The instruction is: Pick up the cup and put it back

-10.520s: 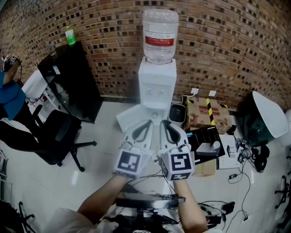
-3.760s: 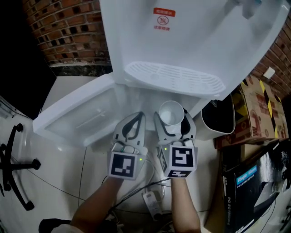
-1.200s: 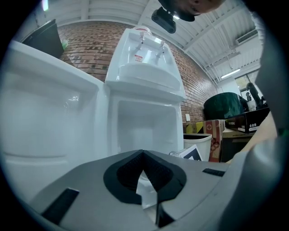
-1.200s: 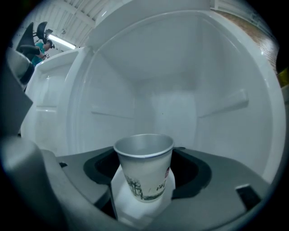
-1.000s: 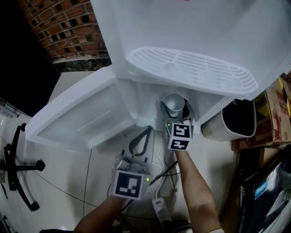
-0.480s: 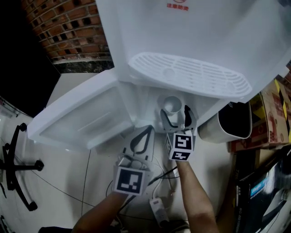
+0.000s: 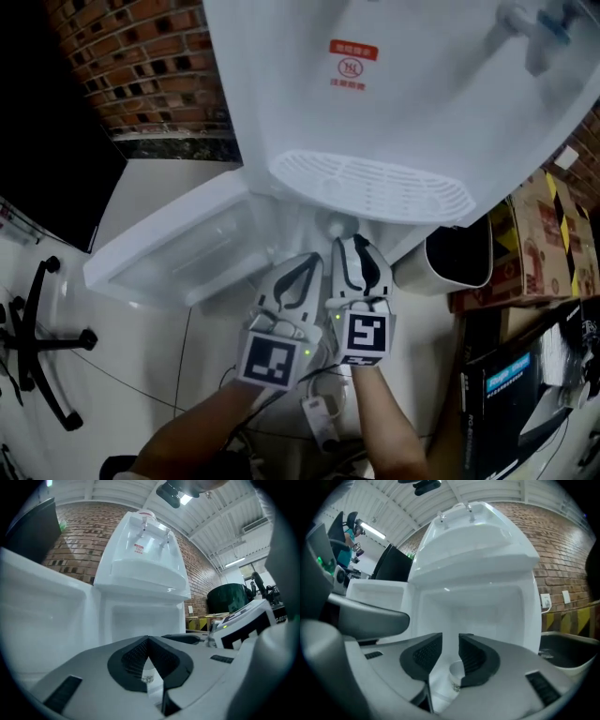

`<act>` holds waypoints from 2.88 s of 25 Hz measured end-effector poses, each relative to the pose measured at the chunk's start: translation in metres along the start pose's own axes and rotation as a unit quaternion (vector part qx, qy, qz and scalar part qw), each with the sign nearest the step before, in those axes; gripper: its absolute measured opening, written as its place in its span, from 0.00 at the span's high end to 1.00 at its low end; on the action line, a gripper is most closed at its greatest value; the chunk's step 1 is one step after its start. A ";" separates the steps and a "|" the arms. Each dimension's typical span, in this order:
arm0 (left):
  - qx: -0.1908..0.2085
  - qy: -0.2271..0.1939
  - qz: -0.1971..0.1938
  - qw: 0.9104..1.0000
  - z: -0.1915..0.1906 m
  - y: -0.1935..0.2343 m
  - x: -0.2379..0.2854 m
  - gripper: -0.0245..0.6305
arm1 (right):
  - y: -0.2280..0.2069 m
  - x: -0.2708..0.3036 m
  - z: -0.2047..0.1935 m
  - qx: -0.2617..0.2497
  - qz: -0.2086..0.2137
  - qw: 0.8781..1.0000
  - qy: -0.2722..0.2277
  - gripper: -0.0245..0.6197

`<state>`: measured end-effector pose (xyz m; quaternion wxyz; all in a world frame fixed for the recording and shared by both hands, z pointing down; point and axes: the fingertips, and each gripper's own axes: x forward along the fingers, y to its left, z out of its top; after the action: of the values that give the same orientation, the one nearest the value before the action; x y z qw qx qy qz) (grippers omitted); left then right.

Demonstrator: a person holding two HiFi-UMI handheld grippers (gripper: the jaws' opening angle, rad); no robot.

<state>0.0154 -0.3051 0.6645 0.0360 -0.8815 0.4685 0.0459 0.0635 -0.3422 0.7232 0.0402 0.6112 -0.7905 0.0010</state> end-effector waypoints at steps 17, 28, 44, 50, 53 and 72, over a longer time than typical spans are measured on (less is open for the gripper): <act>0.013 0.024 0.020 0.999 0.223 -0.015 -0.036 0.96 | 0.034 -0.100 0.248 0.012 0.012 1.000 -0.011 0.95; 0.054 0.044 0.007 0.998 0.420 -0.038 -0.042 0.96 | 0.029 -0.153 0.442 0.018 0.012 1.000 -0.003 0.95; 0.040 -0.010 0.048 0.998 0.658 -0.086 -0.052 0.96 | 0.014 -0.236 0.670 0.011 0.069 0.997 -0.024 0.95; 0.039 -0.026 0.043 0.998 0.695 -0.108 -0.082 0.96 | 0.025 -0.277 0.701 0.005 0.077 0.997 -0.029 0.95; 0.026 -0.023 0.043 0.998 0.708 -0.112 -0.108 0.96 | 0.037 -0.303 0.709 0.005 0.075 0.997 -0.027 0.95; 0.007 -0.031 -0.022 0.999 0.761 -0.160 -0.334 0.96 | 0.183 -0.496 0.736 0.019 0.037 0.998 -0.036 0.96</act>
<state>-0.0740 0.1397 -0.0495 0.0575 -0.8893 0.4483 0.0694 -0.0353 0.1460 -0.0342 0.0004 0.5816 -0.8135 -0.0043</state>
